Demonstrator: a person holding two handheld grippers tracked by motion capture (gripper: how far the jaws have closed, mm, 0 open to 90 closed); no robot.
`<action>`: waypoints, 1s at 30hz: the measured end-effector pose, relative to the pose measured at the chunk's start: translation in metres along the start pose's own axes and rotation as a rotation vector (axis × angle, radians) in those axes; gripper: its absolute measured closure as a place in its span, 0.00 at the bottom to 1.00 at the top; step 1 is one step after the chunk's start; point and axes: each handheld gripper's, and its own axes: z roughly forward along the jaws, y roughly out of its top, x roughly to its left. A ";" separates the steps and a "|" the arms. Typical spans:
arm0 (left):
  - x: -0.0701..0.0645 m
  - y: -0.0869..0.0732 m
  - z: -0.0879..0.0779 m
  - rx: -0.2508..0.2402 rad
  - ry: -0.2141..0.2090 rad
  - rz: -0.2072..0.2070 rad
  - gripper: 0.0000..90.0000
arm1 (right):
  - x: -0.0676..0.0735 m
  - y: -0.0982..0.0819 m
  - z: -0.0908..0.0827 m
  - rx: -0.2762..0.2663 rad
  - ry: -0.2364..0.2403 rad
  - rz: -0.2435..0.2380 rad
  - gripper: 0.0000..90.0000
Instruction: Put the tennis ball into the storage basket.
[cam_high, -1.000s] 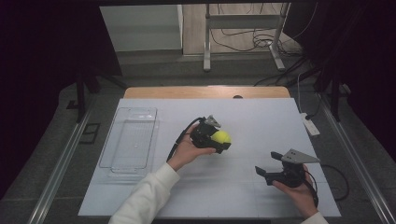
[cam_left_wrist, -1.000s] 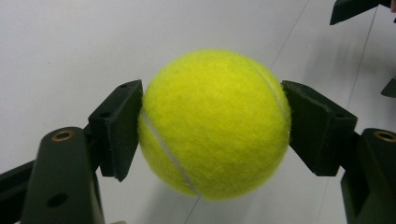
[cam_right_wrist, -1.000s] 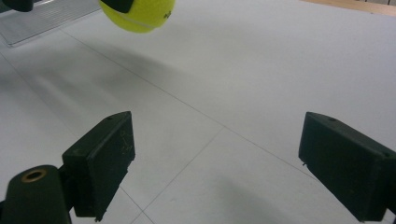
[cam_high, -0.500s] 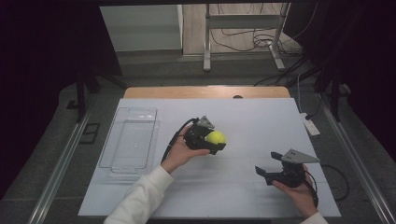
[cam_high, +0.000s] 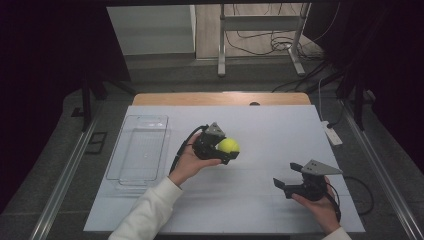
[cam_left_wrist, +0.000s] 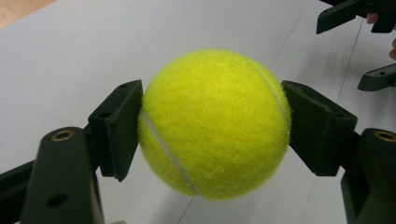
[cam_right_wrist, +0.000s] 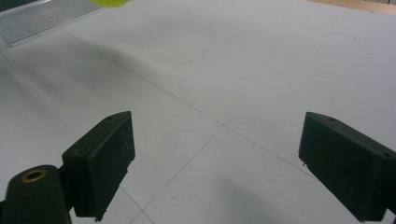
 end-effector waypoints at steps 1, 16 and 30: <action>0.000 0.000 0.000 0.000 0.000 0.000 0.29 | 0.000 0.000 0.000 0.000 0.000 0.000 0.12; 0.001 0.003 -0.015 -0.045 0.010 -0.005 0.29 | -0.001 0.000 0.000 0.001 -0.001 0.000 0.12; 0.007 0.004 -0.029 -0.087 0.033 -0.021 0.29 | -0.001 0.000 0.000 0.002 -0.001 -0.002 0.12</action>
